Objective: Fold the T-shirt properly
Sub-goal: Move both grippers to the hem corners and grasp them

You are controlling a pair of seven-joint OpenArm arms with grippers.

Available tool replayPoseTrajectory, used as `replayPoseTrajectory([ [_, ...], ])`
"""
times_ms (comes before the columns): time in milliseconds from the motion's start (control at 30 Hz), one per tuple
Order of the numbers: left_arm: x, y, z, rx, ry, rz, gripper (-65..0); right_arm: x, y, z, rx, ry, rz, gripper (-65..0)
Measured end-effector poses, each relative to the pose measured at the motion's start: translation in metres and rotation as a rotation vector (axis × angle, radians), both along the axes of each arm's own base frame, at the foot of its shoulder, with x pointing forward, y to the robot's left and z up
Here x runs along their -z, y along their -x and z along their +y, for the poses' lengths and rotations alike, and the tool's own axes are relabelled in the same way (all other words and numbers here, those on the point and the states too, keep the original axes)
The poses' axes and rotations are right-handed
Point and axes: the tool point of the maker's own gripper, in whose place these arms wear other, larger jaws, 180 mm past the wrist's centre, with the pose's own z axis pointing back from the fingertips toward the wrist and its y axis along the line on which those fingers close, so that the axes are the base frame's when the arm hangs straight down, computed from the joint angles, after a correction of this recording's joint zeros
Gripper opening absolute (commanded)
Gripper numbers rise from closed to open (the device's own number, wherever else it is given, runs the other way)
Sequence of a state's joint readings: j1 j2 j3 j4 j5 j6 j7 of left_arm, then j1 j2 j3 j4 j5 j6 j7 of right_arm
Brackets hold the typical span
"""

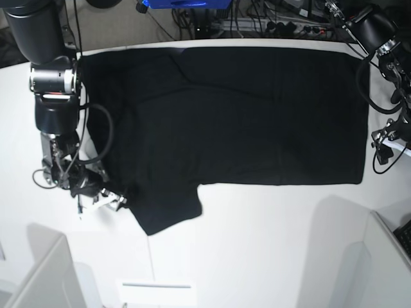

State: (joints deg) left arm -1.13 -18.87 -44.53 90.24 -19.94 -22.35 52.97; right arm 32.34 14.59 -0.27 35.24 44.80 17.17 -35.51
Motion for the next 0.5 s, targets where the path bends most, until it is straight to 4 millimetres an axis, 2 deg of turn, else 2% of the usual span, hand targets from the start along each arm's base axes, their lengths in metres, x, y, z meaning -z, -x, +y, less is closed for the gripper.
replayPoseTrajectory([
  [267, 0.0, 0.0, 0.0, 0.0, 0.001, 0.0, -13.7, 0.001, 0.0, 0.001, -0.006, 0.003, 0.001, -19.8],
  [333, 0.002, 0.0, 0.0, -0.002, 0.006, 0.003, -13.7, 0.003, 0.002, 0.005, -0.052, 0.045, 0.0, -20.0],
  [500, 0.017, 0.005, 0.001, -0.015, 0.037, 0.034, -13.7, 0.004, 0.003, 0.018, -0.088, 0.05, -0.007, -27.8],
])
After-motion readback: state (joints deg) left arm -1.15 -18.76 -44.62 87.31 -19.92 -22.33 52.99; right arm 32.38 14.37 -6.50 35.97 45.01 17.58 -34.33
